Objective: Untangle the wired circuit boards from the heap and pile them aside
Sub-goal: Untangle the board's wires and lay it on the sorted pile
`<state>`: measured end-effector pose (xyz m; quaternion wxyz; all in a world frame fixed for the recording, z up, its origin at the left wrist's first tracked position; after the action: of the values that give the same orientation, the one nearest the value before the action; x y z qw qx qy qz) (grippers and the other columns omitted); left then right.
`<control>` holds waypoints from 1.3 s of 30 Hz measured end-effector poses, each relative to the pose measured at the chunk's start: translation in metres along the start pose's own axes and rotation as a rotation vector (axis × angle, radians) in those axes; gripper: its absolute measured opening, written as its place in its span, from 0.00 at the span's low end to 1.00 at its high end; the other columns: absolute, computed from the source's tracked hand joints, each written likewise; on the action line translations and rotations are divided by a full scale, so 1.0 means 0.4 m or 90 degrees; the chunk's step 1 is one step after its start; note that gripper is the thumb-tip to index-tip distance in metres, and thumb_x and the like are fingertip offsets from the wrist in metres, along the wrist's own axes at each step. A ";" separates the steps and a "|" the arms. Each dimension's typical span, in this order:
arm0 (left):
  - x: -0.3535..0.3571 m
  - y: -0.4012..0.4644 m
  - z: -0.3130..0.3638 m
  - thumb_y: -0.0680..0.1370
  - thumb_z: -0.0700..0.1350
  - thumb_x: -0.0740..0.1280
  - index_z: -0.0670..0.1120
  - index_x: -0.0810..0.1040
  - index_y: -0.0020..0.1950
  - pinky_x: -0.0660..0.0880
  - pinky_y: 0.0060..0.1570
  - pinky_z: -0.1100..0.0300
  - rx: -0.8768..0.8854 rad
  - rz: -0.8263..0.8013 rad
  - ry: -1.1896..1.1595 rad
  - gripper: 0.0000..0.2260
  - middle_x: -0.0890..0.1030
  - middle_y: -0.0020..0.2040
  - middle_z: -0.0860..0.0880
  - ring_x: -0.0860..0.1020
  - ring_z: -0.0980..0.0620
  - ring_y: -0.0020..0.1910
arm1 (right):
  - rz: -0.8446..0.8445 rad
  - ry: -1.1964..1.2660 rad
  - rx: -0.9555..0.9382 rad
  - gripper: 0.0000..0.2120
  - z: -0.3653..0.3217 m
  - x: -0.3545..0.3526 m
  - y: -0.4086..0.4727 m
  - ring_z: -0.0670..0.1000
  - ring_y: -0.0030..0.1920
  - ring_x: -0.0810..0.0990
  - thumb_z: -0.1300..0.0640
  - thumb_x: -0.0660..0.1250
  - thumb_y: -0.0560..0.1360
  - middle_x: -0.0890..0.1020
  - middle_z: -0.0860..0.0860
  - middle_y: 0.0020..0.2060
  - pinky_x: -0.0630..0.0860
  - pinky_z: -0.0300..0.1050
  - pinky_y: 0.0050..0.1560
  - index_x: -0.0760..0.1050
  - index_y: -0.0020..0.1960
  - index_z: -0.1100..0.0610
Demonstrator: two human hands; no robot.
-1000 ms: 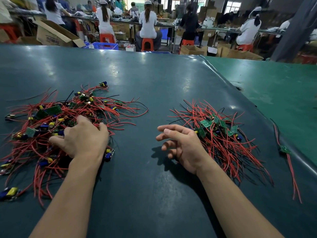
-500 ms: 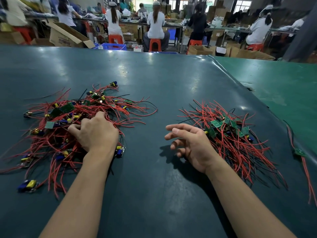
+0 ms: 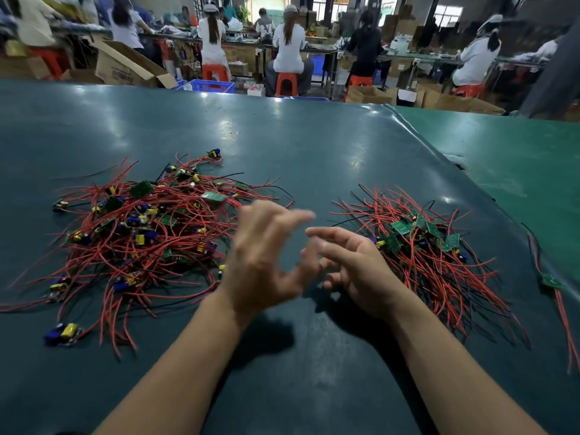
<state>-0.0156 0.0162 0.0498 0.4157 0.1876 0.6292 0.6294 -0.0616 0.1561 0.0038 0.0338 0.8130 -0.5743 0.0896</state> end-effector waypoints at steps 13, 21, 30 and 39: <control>0.093 -0.043 0.041 0.74 0.41 0.70 0.39 0.81 0.42 0.77 0.45 0.58 -0.177 -0.058 -0.301 0.05 0.81 0.42 0.45 0.80 0.48 0.43 | 0.078 0.257 -0.019 0.10 -0.008 -0.041 0.014 0.47 0.29 0.75 0.63 0.65 0.72 0.81 0.54 0.33 0.75 0.36 0.31 0.82 0.51 0.60; 0.118 -0.075 -0.083 0.80 0.45 0.66 0.42 0.82 0.47 0.74 0.34 0.65 -0.643 -0.051 -0.347 0.08 0.83 0.37 0.52 0.78 0.58 0.31 | 0.020 0.238 0.014 0.10 -0.002 -0.023 0.012 0.46 0.30 0.77 0.62 0.66 0.70 0.81 0.53 0.33 0.72 0.35 0.28 0.82 0.50 0.59; 0.127 -0.067 -0.085 0.80 0.39 0.66 0.44 0.84 0.49 0.72 0.39 0.71 -0.634 -0.179 -0.440 0.06 0.83 0.35 0.57 0.77 0.64 0.35 | 0.098 0.014 -0.054 0.08 0.001 -0.036 0.011 0.48 0.39 0.81 0.54 0.75 0.64 0.84 0.54 0.39 0.73 0.37 0.32 0.82 0.41 0.54; 0.112 -0.071 -0.102 0.81 0.41 0.64 0.48 0.84 0.51 0.72 0.37 0.65 -0.686 -0.113 -0.468 0.09 0.83 0.38 0.49 0.74 0.54 0.34 | 0.076 0.078 -0.004 0.07 -0.007 -0.027 0.007 0.53 0.31 0.82 0.66 0.66 0.77 0.83 0.54 0.35 0.78 0.42 0.29 0.77 0.53 0.58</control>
<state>-0.0644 0.0205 0.0043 0.6897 0.1029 0.0563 0.7146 -0.0680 0.1656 0.0046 0.0662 0.7704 -0.6187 0.1388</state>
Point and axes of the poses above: each hand's wrist, its own y-axis towards the middle knuckle, its own x-axis out of the palm, z = x × y, the point moved 4 cm from there along y, towards the middle knuckle
